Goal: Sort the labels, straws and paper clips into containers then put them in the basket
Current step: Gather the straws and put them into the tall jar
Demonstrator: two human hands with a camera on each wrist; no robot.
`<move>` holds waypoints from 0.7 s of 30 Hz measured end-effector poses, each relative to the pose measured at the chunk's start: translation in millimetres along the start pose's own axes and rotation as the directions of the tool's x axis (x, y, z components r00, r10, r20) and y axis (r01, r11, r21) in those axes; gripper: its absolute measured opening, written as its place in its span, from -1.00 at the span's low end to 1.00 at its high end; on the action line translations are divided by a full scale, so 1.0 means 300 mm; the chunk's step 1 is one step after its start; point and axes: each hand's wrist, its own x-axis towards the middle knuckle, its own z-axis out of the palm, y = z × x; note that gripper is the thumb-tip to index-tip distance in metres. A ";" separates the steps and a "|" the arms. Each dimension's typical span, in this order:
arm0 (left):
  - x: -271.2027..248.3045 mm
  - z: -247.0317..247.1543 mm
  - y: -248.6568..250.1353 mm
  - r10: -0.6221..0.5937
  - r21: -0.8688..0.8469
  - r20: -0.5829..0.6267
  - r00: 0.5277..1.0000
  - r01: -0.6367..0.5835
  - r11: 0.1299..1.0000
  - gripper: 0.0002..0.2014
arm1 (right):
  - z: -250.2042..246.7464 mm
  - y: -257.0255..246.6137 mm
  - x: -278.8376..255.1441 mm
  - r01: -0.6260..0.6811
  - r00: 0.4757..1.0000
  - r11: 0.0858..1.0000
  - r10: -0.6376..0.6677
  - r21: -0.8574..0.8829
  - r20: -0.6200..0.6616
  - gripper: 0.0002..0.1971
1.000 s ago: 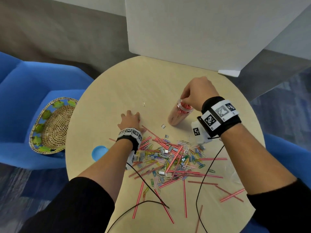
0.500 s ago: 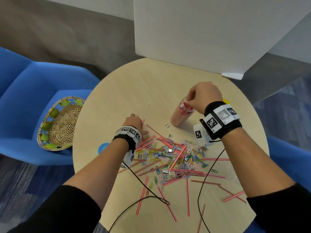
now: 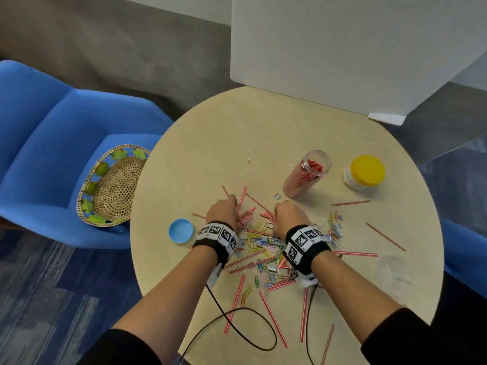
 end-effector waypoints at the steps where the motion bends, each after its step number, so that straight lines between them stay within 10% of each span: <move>1: -0.003 0.004 -0.002 -0.011 -0.042 0.005 1.000 0.011 0.999 -0.52 | 0.000 0.003 0.010 0.001 1.000 1.000 -0.001 -0.019 -0.007 -0.82; 10: -0.009 0.017 0.010 -0.060 -0.156 0.072 0.996 0.071 0.985 -0.85 | -0.005 -0.009 0.058 -0.005 1.000 1.000 0.005 -0.014 0.021 -0.78; 21: -0.012 -0.013 0.015 -0.012 -0.062 0.090 0.996 0.018 0.998 -0.80 | -0.051 0.104 0.031 -0.022 1.000 0.976 0.024 0.216 -0.008 -0.89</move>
